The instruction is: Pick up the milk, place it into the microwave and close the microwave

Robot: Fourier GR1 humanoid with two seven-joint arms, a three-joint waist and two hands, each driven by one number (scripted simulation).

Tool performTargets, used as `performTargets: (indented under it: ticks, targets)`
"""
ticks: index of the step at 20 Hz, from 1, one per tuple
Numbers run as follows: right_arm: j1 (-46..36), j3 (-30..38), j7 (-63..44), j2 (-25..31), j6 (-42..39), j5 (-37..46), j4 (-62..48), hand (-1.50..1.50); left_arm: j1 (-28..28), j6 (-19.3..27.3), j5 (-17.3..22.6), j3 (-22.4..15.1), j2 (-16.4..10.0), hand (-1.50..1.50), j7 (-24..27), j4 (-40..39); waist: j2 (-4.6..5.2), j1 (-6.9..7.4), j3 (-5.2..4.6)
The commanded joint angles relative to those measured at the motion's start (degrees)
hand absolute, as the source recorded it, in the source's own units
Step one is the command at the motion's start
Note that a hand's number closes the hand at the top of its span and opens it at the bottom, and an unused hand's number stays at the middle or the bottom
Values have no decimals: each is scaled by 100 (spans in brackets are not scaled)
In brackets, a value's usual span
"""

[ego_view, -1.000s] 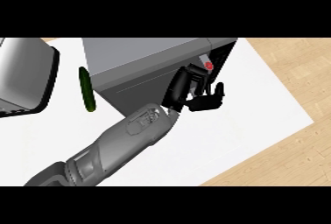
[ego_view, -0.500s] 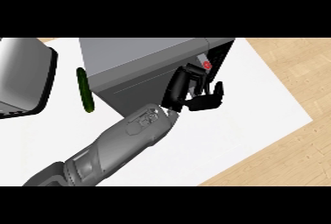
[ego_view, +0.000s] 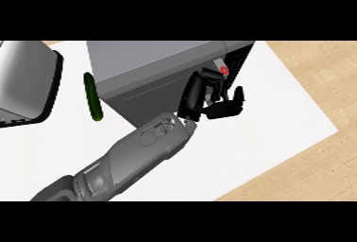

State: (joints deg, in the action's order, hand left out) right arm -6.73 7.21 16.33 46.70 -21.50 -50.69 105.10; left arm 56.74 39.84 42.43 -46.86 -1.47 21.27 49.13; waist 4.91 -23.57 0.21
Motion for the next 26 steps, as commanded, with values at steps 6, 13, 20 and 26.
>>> performTargets:
  ticks: [6,13,20,26]
  targets:
    - [29,381,-63,171,46,-237,-102,-150,246,443,381,509,143,150,-148,-922,15,295,-6]
    - [127,646,-107,261,137,-354,-55,-150,217,44,570,214,-180,150,-121,-1195,23,507,-16]
    - [264,805,-168,302,205,-444,33,-150,231,-311,744,88,-460,-150,-26,-1334,51,771,-34]
    - [377,937,-205,324,252,-528,180,-150,190,-487,937,11,-461,-150,47,-1369,29,912,-34]
